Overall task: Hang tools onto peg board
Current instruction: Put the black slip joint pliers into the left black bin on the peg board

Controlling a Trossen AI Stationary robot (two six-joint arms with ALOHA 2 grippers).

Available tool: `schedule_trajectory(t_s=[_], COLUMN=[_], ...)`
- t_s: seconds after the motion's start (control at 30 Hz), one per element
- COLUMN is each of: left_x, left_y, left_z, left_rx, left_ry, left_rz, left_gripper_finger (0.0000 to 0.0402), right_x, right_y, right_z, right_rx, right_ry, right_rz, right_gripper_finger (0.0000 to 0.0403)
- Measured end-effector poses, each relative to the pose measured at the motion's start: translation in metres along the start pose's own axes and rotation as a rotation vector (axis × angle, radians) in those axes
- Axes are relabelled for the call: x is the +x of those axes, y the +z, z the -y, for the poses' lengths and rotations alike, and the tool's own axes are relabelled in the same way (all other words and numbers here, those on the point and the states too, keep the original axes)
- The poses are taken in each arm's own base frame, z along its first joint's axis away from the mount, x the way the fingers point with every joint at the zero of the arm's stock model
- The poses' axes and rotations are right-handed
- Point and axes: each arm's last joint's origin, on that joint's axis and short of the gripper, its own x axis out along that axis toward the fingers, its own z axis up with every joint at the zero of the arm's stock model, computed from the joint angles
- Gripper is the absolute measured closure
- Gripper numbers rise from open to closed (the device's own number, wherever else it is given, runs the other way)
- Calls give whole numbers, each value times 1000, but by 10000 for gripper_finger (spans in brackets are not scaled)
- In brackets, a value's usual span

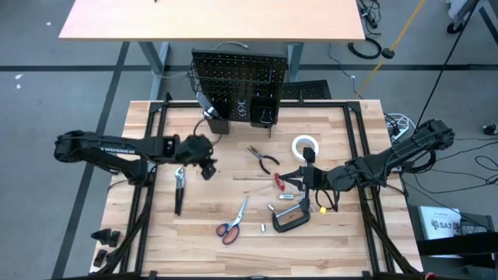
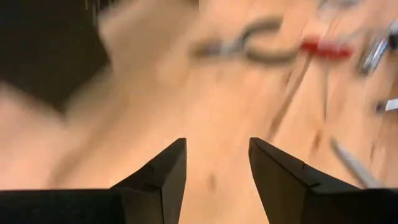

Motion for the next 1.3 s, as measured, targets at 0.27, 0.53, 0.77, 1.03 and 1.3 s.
schedule_trajectory(t_s=[0.27,0.53,0.77,1.03,1.3], left_x=[-8,-19,-24,-26,3], left_y=[-33,-57,-66,-80,-103], left_z=[9,18,26,23,18], left_rx=[-170,-418,-495,-565,-512], left_ry=[79,96,97,295,416], left_rz=[-220,-448,-517,-583,-624], left_gripper_finger=[228,228,228,228,228], right_x=[0,0,0,0,0], right_y=[0,0,-1,-2,-2], right_z=[0,0,0,0,0], right_rx=[19,25,19,18,20], right_ry=[0,0,-1,-1,-1], right_rz=[0,-1,-12,-14,-14], right_gripper_finger=[403,403,403,403,403])
